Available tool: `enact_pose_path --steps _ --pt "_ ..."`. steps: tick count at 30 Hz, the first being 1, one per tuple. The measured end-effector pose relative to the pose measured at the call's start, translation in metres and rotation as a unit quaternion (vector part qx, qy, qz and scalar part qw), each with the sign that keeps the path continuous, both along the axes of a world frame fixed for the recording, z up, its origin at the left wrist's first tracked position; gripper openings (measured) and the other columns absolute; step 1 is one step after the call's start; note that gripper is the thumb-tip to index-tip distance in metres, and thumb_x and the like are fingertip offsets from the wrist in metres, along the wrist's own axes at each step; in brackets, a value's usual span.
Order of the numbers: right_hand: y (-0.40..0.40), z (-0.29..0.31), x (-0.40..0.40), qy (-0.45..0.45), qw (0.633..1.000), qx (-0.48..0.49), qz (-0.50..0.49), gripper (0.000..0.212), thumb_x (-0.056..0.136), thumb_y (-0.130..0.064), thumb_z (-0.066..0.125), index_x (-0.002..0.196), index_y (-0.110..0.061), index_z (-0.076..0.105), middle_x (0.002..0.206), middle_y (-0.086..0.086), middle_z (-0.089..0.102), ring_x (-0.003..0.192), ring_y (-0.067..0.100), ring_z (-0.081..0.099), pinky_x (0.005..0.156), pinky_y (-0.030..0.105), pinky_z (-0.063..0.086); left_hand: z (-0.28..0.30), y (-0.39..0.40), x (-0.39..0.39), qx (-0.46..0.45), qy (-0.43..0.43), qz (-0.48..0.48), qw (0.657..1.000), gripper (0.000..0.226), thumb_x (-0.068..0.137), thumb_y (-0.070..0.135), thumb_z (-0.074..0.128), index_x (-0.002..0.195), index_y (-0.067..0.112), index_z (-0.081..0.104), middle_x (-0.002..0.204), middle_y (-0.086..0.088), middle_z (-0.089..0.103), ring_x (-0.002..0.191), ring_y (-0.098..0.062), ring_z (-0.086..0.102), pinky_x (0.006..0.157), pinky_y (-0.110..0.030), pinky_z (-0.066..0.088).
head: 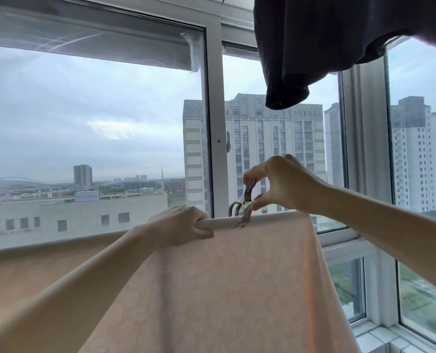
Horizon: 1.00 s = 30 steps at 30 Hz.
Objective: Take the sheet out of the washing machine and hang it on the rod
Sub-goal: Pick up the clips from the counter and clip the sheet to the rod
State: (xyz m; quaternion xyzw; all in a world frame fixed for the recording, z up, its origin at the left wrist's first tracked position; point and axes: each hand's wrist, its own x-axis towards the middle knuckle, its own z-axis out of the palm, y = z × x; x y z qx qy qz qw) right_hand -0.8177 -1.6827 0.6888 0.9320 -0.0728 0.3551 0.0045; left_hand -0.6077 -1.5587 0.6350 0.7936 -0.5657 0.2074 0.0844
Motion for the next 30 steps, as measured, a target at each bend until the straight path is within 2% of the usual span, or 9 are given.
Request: enact_pose_path --steps 4,9,11,15,18,22,24,27,30 --pt "-0.008 0.002 0.022 0.021 1.000 0.004 -0.003 0.061 0.057 -0.029 0.086 0.113 -0.013 0.067 0.111 -0.001 0.070 0.103 0.012 0.064 0.093 0.023 0.047 -0.001 -0.002 0.002 -0.011 -0.002 0.001 1.000 0.037 0.083 0.049 0.063 0.062 0.026 0.044 0.063 0.010 0.048 0.057 -0.007 0.045 0.055 -0.028 0.034" --pt "-0.015 -0.003 0.046 0.050 0.998 0.022 0.010 0.051 0.054 -0.033 0.086 0.098 -0.012 0.072 0.093 0.002 0.072 0.090 0.016 0.066 0.085 0.037 0.055 -0.001 -0.002 0.003 -0.008 -0.010 0.015 1.000 0.032 0.083 0.050 0.062 0.063 0.029 0.048 0.065 0.012 0.052 0.061 -0.006 0.049 0.058 -0.027 0.038" --pt "-0.017 -0.004 0.051 0.068 0.997 0.024 0.019 0.052 0.054 -0.034 0.087 0.099 -0.014 0.071 0.092 -0.001 0.072 0.087 0.012 0.067 0.082 0.036 0.056 -0.002 -0.001 0.004 -0.007 -0.015 0.022 1.000 0.033 0.083 0.050 0.062 0.062 0.029 0.048 0.064 0.011 0.051 0.060 -0.004 0.048 0.055 -0.026 0.036" --pt "-0.018 -0.010 0.054 0.099 0.993 0.045 0.048 0.078 0.061 -0.027 0.086 0.130 -0.013 0.053 0.119 -0.002 0.063 0.095 0.009 0.063 0.084 0.023 0.052 -0.002 -0.001 0.004 -0.005 -0.024 0.033 0.999 0.035 0.085 0.049 0.061 0.059 0.029 0.045 0.062 0.011 0.050 0.059 -0.003 0.047 0.051 -0.024 0.031" --pt "-0.021 -0.013 0.052 0.098 0.992 0.050 0.060 0.083 0.065 -0.026 0.085 0.137 -0.014 0.046 0.128 -0.001 0.057 0.104 0.010 0.058 0.080 0.015 0.044 -0.002 -0.002 0.003 -0.002 -0.026 0.036 0.999 0.033 0.085 0.049 0.060 0.062 0.029 0.047 0.063 0.011 0.051 0.060 -0.004 0.049 0.052 -0.024 0.033" --pt "-0.021 -0.018 0.049 0.093 0.993 0.048 0.062 0.089 0.069 -0.028 0.083 0.143 -0.014 0.037 0.138 0.002 0.050 0.112 0.013 0.056 0.081 0.016 0.041 -0.005 0.001 -0.001 -0.008 -0.057 0.039 0.998 0.032 0.087 0.049 0.058 0.065 0.029 0.046 0.064 0.011 0.053 0.062 -0.006 0.052 0.050 -0.023 0.031" --pt "-0.018 -0.021 0.046 0.089 0.993 0.046 0.063 0.088 0.072 -0.028 0.081 0.145 -0.013 0.034 0.142 0.003 0.046 0.115 0.015 0.054 0.083 0.018 0.040 -0.005 0.005 -0.004 -0.018 -0.074 0.040 0.996 0.030 0.088 0.049 0.057 0.070 0.027 0.047 0.064 0.011 0.051 0.063 -0.007 0.052 0.048 -0.023 0.028" --pt "-0.014 -0.021 0.037 0.077 0.995 0.034 0.058 0.078 0.078 -0.028 0.075 0.143 -0.012 0.034 0.140 0.008 0.047 0.119 0.020 0.052 0.093 0.022 0.041 -0.005 0.017 -0.005 -0.021 -0.065 0.027 0.997 0.035 0.088 0.049 0.057 0.066 0.028 0.040 0.061 0.011 0.048 0.056 -0.004 0.045 0.048 -0.022 0.027" --pt "-0.007 -0.022 0.025 0.067 0.996 0.025 0.052 0.070 0.084 -0.025 0.070 0.143 -0.010 0.035 0.144 0.008 0.045 0.127 0.020 0.047 0.098 0.020 0.033 -0.007 0.035 -0.003 -0.035 -0.047 0.022 0.998 0.037 0.086 0.049 0.059 0.064 0.029 0.038 0.061 0.009 0.049 0.054 -0.007 0.046 0.050 -0.024 0.030"
